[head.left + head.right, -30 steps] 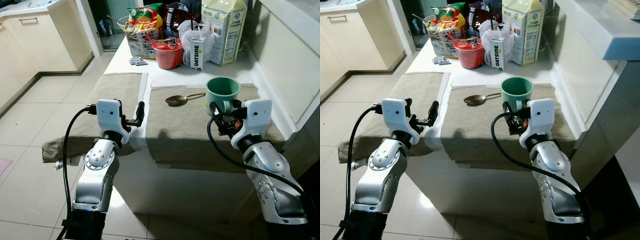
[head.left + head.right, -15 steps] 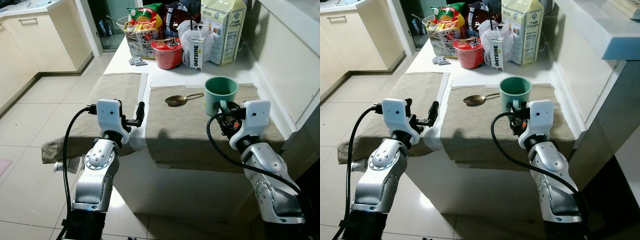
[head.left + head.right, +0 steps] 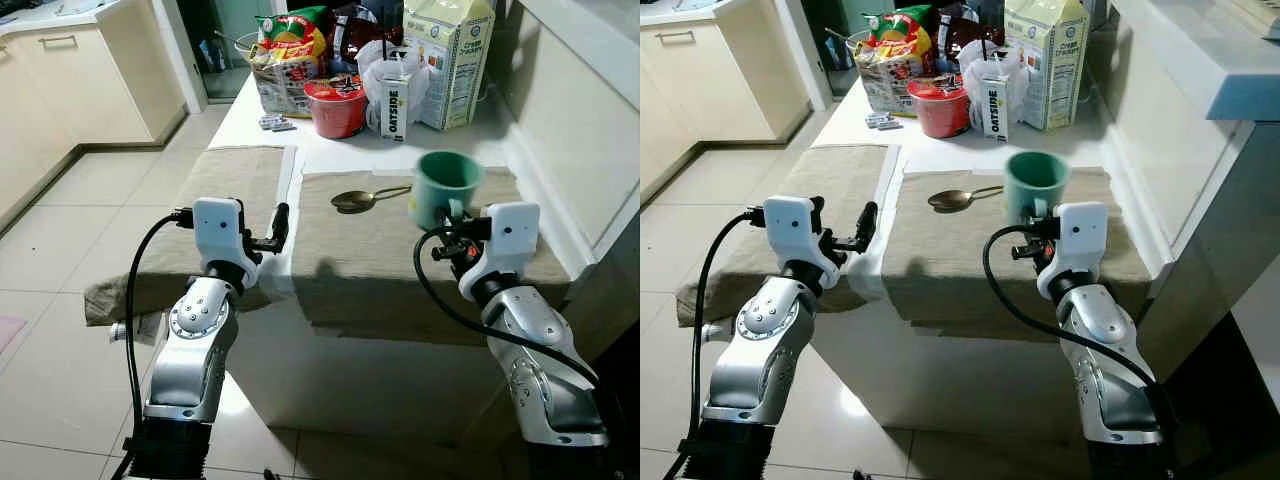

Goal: Setting the table

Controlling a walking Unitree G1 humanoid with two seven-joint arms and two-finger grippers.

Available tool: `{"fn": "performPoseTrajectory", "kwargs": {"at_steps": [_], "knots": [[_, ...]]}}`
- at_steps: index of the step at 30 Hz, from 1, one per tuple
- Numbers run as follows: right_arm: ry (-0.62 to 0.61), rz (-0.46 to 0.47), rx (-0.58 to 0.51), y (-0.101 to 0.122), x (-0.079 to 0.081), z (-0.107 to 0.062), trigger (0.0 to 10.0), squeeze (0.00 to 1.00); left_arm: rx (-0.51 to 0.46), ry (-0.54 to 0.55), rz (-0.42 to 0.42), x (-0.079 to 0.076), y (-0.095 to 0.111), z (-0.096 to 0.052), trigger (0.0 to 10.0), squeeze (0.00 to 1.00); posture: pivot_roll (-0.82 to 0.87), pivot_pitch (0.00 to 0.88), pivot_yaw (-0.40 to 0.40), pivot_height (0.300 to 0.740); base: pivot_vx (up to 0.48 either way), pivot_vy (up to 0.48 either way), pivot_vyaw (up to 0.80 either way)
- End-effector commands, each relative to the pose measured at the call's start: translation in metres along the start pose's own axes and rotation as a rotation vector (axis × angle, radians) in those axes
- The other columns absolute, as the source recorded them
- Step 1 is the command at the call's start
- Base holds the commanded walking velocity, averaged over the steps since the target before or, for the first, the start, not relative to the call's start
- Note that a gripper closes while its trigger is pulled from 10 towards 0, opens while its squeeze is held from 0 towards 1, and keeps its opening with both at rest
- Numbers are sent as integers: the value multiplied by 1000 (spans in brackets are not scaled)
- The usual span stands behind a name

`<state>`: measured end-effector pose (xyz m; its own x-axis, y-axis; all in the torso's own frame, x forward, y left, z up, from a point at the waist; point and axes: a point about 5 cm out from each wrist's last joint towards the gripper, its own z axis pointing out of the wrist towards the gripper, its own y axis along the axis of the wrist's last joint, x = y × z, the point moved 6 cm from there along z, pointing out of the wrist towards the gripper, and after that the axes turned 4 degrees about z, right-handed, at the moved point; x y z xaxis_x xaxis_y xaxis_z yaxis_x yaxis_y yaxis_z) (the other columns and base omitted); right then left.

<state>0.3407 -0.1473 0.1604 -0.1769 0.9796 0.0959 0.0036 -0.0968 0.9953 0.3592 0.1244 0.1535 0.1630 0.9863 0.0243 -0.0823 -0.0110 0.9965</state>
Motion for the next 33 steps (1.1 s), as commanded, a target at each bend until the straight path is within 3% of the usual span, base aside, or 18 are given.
{"fn": "performPoseTrajectory", "kwargs": {"at_steps": [1,10,17,22,33], "knots": [[7,14,-16,4,3,3,0,0,-19,14,11,6,8,1,10000,0,-286,0,138,740,0,0,0],[40,-29,-72,17,10,6,0,0,-19,17,12,7,8,2,10000,0,-285,0,137,740,0,0,0],[97,-91,-226,69,27,11,0,0,-19,14,10,6,8,2,10000,0,-286,0,136,740,0,0,0],[80,-92,-202,59,18,11,0,0,-17,14,7,5,7,1,10000,0,-283,0,136,740,0,0,0],[89,-107,-174,40,22,5,0,0,3,-7,6,10,5,-3,10000,0,-268,0,142,740,0,0,0]]}}
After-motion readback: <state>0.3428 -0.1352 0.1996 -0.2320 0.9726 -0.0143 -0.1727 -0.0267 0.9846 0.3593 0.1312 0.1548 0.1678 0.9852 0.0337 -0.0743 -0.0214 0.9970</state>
